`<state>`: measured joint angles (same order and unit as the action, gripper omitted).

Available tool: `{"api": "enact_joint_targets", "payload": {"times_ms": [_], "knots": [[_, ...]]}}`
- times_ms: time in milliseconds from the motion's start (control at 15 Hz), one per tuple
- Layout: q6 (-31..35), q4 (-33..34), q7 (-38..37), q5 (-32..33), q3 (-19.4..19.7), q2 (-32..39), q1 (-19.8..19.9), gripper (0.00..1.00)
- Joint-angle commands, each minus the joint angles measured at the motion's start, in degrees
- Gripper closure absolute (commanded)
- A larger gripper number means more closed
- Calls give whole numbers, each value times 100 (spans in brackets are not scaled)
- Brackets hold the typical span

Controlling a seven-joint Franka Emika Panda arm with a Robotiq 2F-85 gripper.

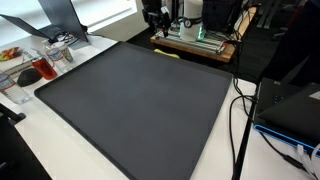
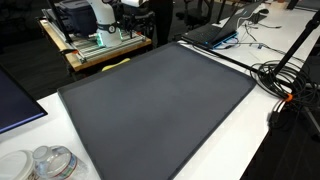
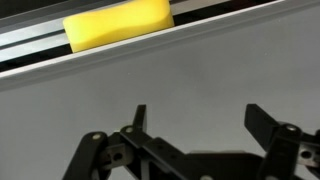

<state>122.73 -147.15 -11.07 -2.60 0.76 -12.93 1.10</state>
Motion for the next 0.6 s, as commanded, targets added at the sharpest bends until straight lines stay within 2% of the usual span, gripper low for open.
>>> {"api": "enact_joint_targets", "payload": {"times_ms": [0,467,533], "knots": [[557,-788,-277,-464,2,-584,33,0],[998,-1319,-850,-1290,-221,-873,-118,0],[895,-1027,-1180,-1240,-312,-657,-74,0]]}}
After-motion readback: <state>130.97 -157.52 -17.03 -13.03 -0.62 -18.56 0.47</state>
